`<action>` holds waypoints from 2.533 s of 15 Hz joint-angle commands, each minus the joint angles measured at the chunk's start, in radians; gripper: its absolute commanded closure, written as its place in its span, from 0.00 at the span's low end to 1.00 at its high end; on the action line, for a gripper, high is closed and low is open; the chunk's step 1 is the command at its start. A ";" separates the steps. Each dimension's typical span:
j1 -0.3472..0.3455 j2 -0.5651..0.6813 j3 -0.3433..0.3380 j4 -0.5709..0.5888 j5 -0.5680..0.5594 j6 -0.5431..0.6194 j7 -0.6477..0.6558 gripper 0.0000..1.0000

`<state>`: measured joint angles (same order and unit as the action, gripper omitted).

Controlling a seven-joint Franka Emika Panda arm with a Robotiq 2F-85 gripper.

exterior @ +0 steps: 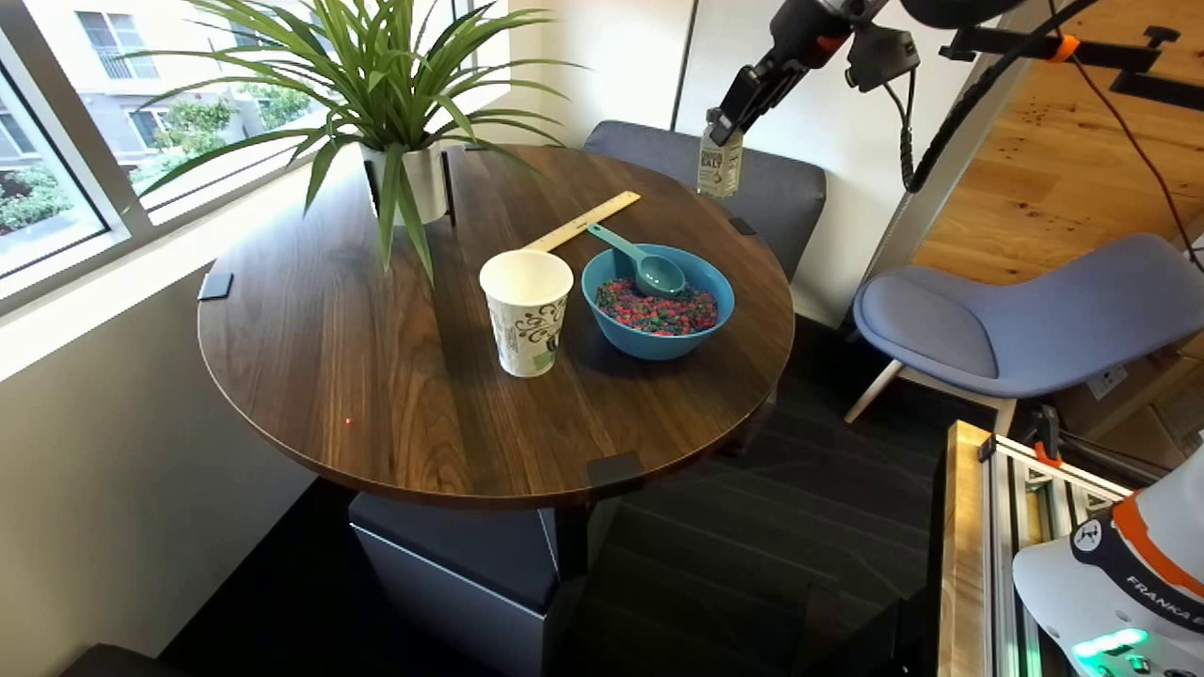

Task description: Move the spice bottle to the left

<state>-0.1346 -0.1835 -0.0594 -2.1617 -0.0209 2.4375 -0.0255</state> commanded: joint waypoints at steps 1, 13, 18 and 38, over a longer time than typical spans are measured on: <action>0.023 -0.005 -0.001 -0.092 0.002 0.111 0.048 0.77; 0.082 0.048 -0.006 -0.243 0.065 0.395 -0.018 0.77; 0.119 0.070 -0.013 -0.248 0.194 0.390 -0.130 0.77; 0.213 -0.371 -0.137 -0.260 0.297 -0.147 -0.575 0.00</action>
<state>0.0806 -0.4335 -0.1700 -2.4081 0.3335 2.4731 -0.5849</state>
